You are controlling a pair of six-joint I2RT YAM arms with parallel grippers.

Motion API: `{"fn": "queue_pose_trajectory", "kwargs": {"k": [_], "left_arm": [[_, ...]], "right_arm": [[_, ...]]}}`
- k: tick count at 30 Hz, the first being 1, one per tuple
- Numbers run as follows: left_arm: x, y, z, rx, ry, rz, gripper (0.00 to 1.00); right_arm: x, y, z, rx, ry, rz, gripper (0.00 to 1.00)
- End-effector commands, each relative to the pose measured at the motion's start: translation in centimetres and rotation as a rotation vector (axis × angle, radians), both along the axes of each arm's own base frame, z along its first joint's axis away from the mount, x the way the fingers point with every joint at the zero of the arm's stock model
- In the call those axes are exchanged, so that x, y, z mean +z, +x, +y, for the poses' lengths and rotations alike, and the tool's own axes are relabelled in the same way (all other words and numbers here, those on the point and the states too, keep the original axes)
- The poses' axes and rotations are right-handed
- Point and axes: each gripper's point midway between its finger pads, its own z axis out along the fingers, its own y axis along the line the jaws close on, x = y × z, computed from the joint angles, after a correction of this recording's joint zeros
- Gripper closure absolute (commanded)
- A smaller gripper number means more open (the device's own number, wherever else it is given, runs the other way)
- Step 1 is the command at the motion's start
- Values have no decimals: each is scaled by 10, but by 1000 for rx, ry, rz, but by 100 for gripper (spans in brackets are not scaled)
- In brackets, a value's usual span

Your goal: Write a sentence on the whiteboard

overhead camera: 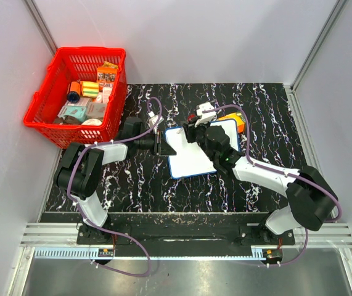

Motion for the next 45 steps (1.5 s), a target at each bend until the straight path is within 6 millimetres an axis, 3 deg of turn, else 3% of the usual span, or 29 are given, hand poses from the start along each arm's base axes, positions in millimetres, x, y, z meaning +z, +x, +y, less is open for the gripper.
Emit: {"fn": "queue_pose_trajectory", "kwargs": {"k": [1, 11, 25, 38, 45], "left_arm": [[-3, 17, 2, 25, 63, -127, 100], [-3, 17, 2, 27, 66, -125, 100], [-4, 17, 1, 22, 69, -123, 100], [-5, 16, 0, 16, 71, -122, 100], [-7, 15, 0, 15, 80, -120, 100]], "right_arm": [[-2, 0, -16, -63, -38, -3, 100], [-3, -4, -20, -58, -49, -2, 100], [-12, -12, -4, 30, -26, 23, 100], [-7, -11, 11, 66, 42, 41, 100], [1, -6, 7, 27, 79, 33, 100]]}}
